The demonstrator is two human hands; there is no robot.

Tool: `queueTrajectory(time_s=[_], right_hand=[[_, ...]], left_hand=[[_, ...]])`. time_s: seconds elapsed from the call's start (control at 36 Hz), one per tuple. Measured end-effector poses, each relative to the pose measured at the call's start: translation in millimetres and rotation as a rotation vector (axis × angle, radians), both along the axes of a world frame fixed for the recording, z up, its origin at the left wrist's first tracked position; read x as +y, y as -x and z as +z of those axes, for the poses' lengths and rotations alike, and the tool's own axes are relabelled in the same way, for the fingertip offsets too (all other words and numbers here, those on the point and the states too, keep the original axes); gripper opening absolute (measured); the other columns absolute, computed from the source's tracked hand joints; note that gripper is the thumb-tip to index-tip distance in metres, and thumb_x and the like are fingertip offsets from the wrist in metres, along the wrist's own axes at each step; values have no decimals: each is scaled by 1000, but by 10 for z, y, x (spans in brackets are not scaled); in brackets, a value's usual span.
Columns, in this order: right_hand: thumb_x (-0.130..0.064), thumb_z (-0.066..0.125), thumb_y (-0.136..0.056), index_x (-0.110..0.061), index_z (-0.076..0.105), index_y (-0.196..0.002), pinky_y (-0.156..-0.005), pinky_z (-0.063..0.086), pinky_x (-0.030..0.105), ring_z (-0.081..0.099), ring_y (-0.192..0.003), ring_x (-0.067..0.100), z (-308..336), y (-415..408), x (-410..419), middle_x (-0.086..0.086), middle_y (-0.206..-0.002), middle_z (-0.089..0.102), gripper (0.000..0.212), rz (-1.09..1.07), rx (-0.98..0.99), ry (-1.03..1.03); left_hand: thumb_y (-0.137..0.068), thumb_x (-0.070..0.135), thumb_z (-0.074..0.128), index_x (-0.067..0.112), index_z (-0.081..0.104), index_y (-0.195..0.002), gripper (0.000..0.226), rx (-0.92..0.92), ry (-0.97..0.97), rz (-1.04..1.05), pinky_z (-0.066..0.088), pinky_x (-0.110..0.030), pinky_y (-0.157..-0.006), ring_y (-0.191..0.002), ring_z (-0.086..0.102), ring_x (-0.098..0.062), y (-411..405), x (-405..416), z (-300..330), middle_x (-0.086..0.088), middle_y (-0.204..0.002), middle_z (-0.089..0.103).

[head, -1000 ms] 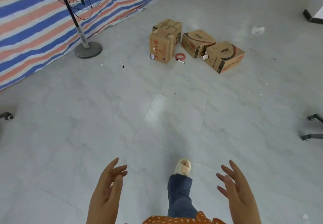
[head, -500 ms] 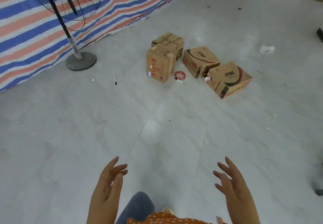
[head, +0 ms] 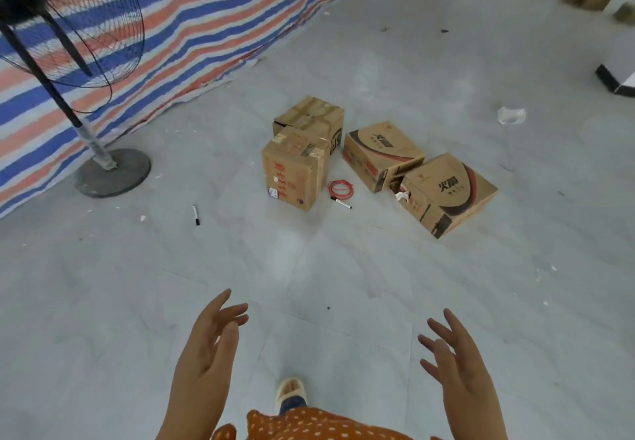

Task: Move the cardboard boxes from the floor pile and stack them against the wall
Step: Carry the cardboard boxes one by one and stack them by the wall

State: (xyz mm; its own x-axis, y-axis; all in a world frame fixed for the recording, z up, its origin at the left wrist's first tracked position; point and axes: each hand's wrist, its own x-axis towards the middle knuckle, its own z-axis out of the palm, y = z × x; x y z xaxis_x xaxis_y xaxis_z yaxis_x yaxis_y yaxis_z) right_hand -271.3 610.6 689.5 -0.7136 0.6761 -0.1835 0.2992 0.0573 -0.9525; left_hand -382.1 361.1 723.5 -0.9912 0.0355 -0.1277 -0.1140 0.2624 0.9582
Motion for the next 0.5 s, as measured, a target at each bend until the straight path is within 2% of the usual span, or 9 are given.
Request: queueTrajectory(time_s=[0.08,0.11,0.17,0.22,0.28,0.31,0.36,0.44,0.5], right_hand=[[-66,51,-79,-55,39,-118,-89,50,29,63,-101,2,49,610,52,-29,-121,51,42,58,-44,-4],[-85,47,-67,-57,36,-118,-90,49,28,61,-101,0,53,775,74,-31,-120,48,59,70,-61,-23],[-101,36,-44,-57,35,-117,-91,47,27,59,-101,0,41,1067,156,-31,-119,47,85,73,-94,-32],[-99,39,-47,-53,37,-117,-94,46,32,58,-103,6,35,1350,281,-23,-124,49,84,70,-119,-7],[-73,45,-72,-45,37,-122,-98,44,37,56,-107,12,16,1639,392,-9,-136,49,57,82,-163,23],[-57,43,-77,-42,36,-124,-99,44,38,55,-108,14,-14,1800,470,-3,-141,47,50,93,-189,27],[-46,40,-78,-39,34,-126,-100,43,38,53,-108,14,-92,2136,637,1,-146,44,49,110,-229,19],[-51,40,-78,-41,33,-127,-100,43,39,51,-110,13,-167,2703,905,-1,-147,42,50,163,-257,-2],[-69,40,-75,-45,33,-125,-99,44,37,51,-110,11,-183,3111,1154,-6,-145,43,55,220,-261,-44]], left_hand=[[-90,36,51,49,53,-113,26,-18,-12,-16,47,-45,-99,-99,63,2,549,85,-69,24,-106,66],[-94,32,52,49,53,-113,25,-36,-7,-20,47,-45,-99,-99,63,2,689,122,-83,24,-106,65],[-88,46,54,60,55,-107,24,-52,4,-25,47,-44,-98,-100,63,1,933,196,-85,23,-107,66],[-70,67,50,67,53,-102,31,-75,9,-6,47,-45,-98,-101,63,0,1176,269,-101,21,-108,66],[-59,84,50,69,52,-101,44,-90,15,12,47,-47,-98,-101,63,-1,1437,346,-155,22,-108,66],[-56,88,48,70,51,-101,48,-96,26,24,47,-47,-99,-102,63,0,1582,394,-196,23,-108,65],[-55,91,46,71,50,-100,49,-110,40,59,47,-47,-99,-102,62,0,1870,515,-250,24,-109,64],[-75,66,50,70,52,-99,24,-140,29,126,46,-46,-100,-102,62,0,2310,790,-262,23,-108,65],[-87,50,49,63,53,-104,22,-160,27,171,46,-47,-100,-101,62,1,2638,1027,-273,19,-107,67]])
